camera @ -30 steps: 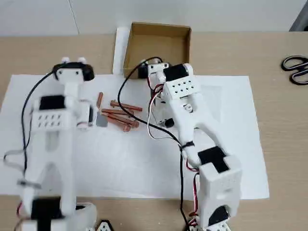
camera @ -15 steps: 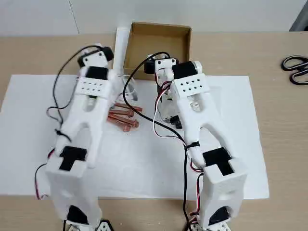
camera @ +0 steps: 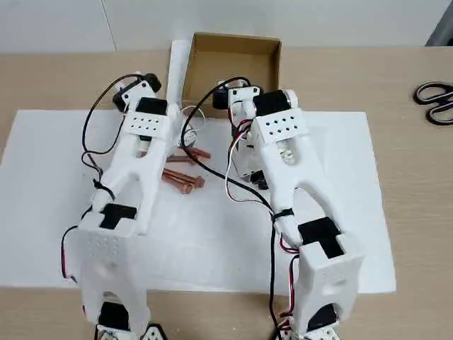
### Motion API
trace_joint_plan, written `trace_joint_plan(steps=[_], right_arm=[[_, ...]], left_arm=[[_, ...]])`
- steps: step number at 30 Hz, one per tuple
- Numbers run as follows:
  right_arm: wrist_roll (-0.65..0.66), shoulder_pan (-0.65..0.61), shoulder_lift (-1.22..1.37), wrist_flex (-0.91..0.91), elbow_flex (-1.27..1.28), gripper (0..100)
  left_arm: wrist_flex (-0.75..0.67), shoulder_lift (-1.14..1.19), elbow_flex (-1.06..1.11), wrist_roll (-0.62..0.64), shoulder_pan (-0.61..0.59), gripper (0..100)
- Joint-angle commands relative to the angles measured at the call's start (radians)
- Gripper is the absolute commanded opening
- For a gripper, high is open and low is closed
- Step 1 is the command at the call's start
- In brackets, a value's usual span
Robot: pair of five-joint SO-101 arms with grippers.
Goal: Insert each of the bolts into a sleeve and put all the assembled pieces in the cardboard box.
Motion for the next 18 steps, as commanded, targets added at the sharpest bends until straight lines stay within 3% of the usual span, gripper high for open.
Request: trace_joint_plan(steps=[1,9,14,18], right_arm=[[0.008,0.007,-0.071,0.015,-0.051,1.3],[0.008,0.008,-0.068,0.015,-0.051,1.3],[0.008,0.008,-0.067,0.015,-0.051,1.3],[0.008,0.022,-0.07,0.013,-0.051,1.3]], left_arm=[[-0.005,0.048,-0.025,0.006,-0.008,15],[0.003,0.187,-0.165,0.006,-0.008,15],[0.035,0.199,-0.245,-0.003,0.002,0],[0.147,0.201,-0.367,-0.044,0.026,0]])
